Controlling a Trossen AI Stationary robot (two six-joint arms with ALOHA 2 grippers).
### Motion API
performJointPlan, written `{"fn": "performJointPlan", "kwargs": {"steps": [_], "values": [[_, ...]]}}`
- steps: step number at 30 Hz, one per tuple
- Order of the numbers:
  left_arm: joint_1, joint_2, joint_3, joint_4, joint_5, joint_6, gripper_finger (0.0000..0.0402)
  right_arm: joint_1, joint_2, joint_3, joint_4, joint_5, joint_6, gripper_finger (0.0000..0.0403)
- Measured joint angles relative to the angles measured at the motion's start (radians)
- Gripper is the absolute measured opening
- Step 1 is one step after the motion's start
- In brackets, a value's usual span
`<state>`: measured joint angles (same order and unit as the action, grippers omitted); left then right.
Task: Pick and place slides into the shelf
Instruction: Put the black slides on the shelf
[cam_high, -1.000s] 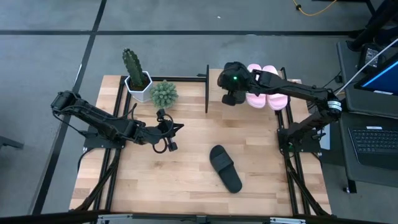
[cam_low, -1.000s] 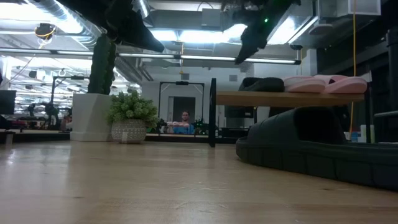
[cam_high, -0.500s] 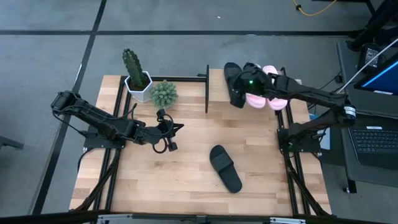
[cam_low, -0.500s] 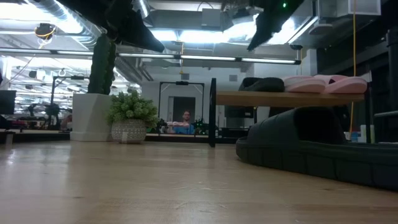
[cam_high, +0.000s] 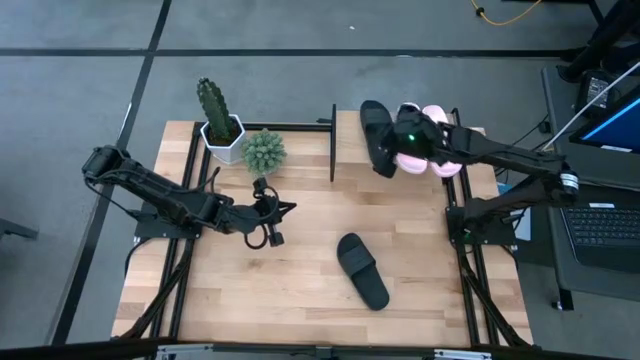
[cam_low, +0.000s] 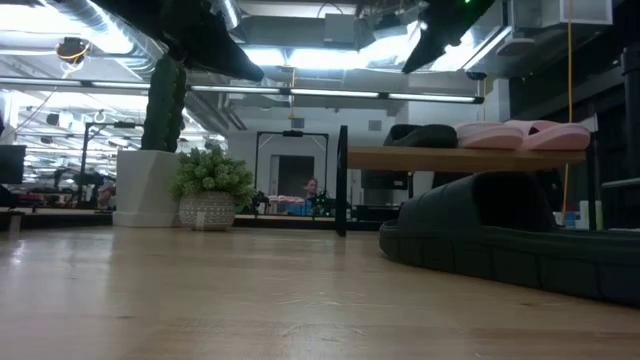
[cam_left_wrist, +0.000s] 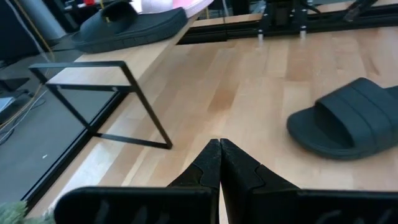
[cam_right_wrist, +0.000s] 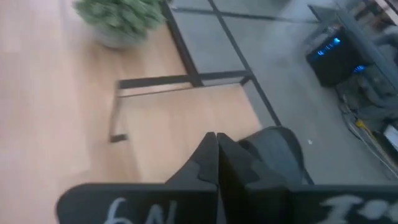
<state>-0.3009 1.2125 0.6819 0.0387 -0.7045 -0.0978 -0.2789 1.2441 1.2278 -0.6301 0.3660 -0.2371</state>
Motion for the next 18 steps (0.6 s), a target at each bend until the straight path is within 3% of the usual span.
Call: {"fn": "performJointPlan", "kwargs": {"steps": [4,11,18], "values": [[-0.014,0.0,0.0,0.0,0.001,0.0,0.0,0.089,-0.095,-0.095,0.049,0.017,0.058,0.0],[-0.035,0.0,0.0,0.024,0.002,0.005,0.0,0.286,-0.277,-0.407,0.331,0.033,0.171,0.0],[-0.042,0.0,0.0,0.057,0.048,0.004,0.0,0.494,-0.379,-0.593,0.533,0.094,0.179,0.0]]}}
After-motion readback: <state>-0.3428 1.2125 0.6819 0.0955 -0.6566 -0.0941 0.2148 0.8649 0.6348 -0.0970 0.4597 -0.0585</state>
